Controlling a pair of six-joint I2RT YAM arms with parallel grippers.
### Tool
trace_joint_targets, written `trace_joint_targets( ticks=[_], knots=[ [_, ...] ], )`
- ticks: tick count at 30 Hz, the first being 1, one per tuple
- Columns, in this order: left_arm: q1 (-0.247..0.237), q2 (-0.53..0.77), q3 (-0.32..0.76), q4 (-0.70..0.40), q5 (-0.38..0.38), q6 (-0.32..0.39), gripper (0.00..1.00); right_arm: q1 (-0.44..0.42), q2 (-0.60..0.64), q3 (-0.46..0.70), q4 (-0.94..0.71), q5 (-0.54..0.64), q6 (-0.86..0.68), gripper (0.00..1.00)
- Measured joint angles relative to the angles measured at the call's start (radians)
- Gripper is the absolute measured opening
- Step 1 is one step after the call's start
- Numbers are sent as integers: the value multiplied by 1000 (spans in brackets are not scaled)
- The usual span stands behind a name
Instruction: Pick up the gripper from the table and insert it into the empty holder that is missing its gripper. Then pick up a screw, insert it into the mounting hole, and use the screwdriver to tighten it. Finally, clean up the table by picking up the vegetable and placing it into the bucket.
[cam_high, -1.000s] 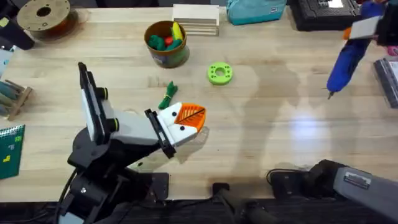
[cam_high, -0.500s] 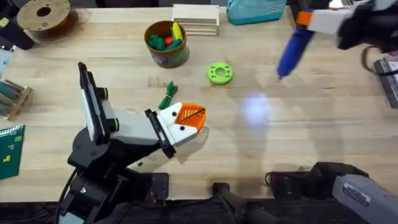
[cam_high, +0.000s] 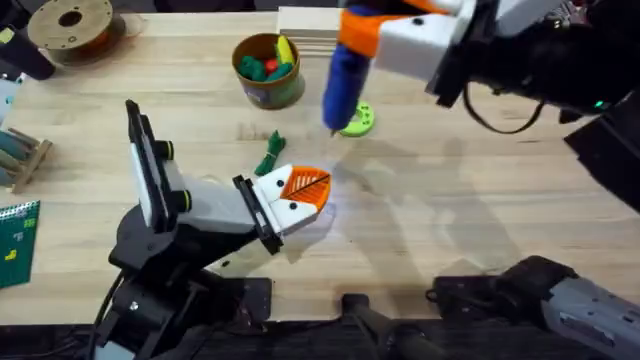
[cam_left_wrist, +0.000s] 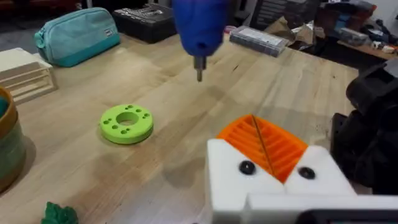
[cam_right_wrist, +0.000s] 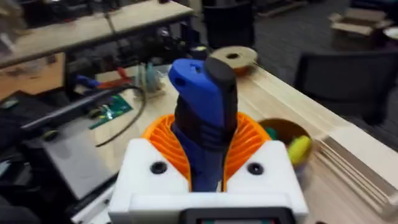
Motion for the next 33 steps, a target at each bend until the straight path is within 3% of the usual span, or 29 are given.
trace_joint_targets(
  ticks=[9, 17, 33],
  knots=[
    [0, 0, 0, 0, 0, 0, 4, 166, 1, 0, 74, -7, 3, 200],
    [0, 0, 0, 0, 0, 0, 4, 254, 55, 0, 194, -7, 3, 196],
    [0, 0, 0, 0, 0, 0, 4, 275, 90, 0, 192, -6, 3, 196]
  ],
)
